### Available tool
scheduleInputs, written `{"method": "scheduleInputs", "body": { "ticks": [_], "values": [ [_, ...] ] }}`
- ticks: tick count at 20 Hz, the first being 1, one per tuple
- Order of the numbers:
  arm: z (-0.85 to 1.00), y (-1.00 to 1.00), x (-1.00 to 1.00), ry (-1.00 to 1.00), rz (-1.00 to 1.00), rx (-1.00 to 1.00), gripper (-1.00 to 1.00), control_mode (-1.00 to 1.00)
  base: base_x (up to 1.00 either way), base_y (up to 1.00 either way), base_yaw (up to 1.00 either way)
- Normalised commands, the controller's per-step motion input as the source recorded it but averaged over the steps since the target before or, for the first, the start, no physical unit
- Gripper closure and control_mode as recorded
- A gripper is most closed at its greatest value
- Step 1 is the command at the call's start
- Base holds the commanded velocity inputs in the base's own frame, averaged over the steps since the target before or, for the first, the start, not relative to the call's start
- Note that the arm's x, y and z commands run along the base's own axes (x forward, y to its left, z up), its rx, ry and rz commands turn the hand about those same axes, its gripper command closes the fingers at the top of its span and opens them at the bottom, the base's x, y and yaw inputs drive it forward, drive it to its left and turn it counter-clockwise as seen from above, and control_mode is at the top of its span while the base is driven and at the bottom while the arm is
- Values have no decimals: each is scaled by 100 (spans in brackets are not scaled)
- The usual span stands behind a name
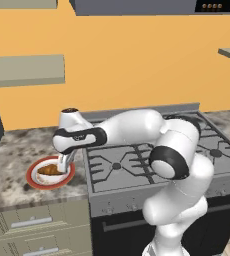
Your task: Pick the croissant and place it on the pan. Then turn on the stove to warm the croissant.
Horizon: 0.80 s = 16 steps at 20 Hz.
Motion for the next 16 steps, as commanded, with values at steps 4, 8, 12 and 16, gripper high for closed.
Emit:
{"method": "scheduleInputs", "body": {
  "ticks": [4, 8, 12, 16],
  "values": [
    [-21, 23, 23, 4, 0, -6, -100, -100, 0, 0, 0],
    [-22, 19, 20, 1, 0, -6, -100, -100, 0, 0, 0],
    [-19, 7, 25, 0, 0, -4, -100, -100, 0, 0, 0],
    [-19, 13, 19, 1, 0, -6, -100, -100, 0, 0, 0]
  ]
}}
